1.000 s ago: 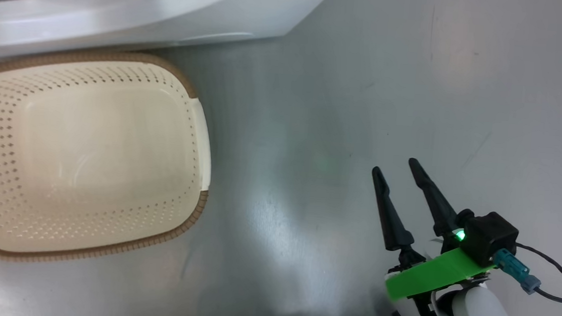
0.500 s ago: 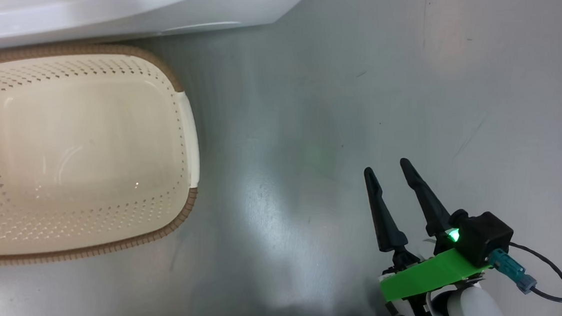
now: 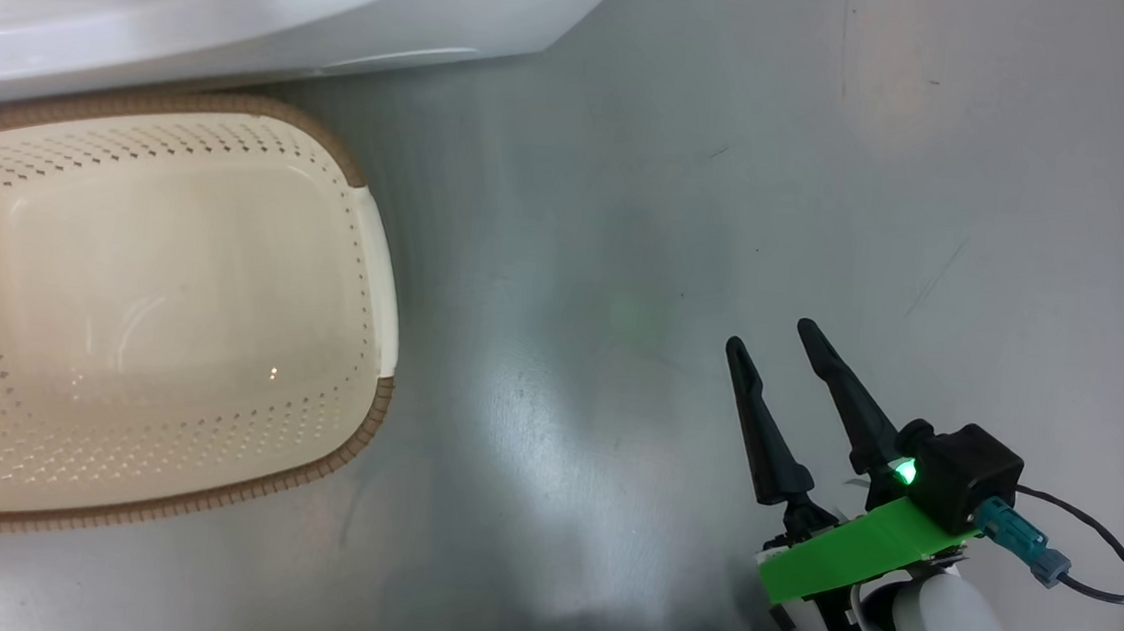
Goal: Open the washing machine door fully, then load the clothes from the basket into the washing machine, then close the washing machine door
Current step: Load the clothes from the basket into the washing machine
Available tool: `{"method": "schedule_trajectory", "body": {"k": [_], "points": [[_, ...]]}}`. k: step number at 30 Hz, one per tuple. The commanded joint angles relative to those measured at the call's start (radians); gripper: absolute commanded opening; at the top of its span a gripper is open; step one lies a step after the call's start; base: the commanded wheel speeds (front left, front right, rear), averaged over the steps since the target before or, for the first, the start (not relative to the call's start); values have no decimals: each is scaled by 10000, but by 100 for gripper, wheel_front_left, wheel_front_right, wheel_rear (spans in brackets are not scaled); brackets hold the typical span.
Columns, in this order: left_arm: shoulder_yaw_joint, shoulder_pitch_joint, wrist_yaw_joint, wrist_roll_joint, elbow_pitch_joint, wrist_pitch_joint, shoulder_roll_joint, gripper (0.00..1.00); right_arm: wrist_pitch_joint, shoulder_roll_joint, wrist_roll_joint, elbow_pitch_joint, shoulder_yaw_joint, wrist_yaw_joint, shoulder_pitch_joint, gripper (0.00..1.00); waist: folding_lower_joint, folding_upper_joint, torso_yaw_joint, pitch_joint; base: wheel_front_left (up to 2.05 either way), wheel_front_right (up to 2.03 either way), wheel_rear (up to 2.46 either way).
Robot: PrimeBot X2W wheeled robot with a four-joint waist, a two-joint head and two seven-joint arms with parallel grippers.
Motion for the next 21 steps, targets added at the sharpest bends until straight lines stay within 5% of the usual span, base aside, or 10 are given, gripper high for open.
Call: {"method": "schedule_trajectory", "body": {"k": [1,21], "points": [[74,-169,-21,-111,-51,-159,491,96,-48,11,-12,-180,168,16,291,100,0,0,24,-9,0,0,0],[-46,1086,-13,-475,349,-1052,-82,100,-48,11,-364,-60,-508,16,173,100,0,0,776,-1234,0,0,0]]}}
